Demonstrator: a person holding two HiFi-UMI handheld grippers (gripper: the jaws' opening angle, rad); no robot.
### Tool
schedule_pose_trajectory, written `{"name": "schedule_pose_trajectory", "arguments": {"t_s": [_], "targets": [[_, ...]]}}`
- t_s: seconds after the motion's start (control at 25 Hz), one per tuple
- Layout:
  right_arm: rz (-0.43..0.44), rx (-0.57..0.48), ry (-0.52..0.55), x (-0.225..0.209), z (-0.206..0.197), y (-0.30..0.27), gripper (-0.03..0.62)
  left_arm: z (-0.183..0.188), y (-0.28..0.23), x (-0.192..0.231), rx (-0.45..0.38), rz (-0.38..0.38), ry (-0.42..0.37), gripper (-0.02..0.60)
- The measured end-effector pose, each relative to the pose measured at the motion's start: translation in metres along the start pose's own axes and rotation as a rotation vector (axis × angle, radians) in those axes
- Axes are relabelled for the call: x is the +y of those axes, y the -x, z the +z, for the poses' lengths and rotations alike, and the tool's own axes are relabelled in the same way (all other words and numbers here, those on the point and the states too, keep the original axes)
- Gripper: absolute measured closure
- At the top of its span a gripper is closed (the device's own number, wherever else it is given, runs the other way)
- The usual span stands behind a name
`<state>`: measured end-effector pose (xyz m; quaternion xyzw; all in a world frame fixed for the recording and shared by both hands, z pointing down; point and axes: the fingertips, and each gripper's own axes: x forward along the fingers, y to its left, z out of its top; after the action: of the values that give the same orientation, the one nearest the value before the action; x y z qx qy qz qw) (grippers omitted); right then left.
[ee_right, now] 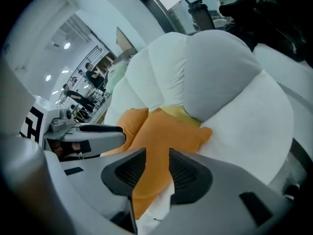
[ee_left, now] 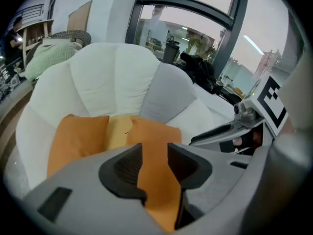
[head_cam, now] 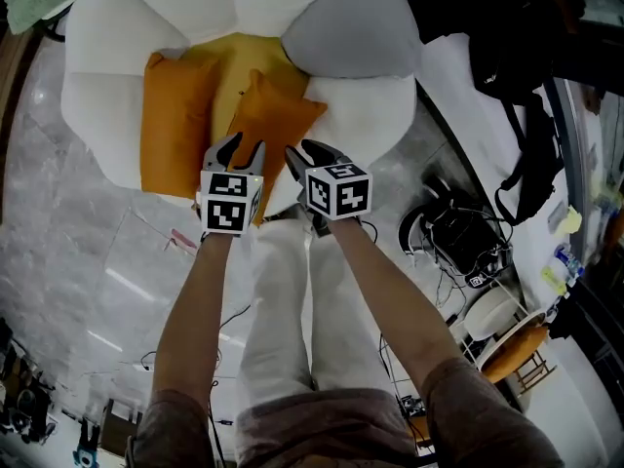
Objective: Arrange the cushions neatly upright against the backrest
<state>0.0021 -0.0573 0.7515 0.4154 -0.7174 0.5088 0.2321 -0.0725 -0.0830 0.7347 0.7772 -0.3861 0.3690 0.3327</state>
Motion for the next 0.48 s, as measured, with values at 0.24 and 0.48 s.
{"name": "schedule_pose_trajectory", "arguments": {"t_s": [0.24, 0.48], "targets": [[-0.026, 0.051, -0.032, -0.017, -0.012, -0.032, 0.456, -0.016, -0.031, 0.014, 0.071, 0.014, -0.016, 0.428], [-0.041, 0.053, -0.04, -0.026, -0.012, -0.048, 0.456, -0.021, -0.052, 0.02, 0.104, 0.004, -0.009, 0.428]]}}
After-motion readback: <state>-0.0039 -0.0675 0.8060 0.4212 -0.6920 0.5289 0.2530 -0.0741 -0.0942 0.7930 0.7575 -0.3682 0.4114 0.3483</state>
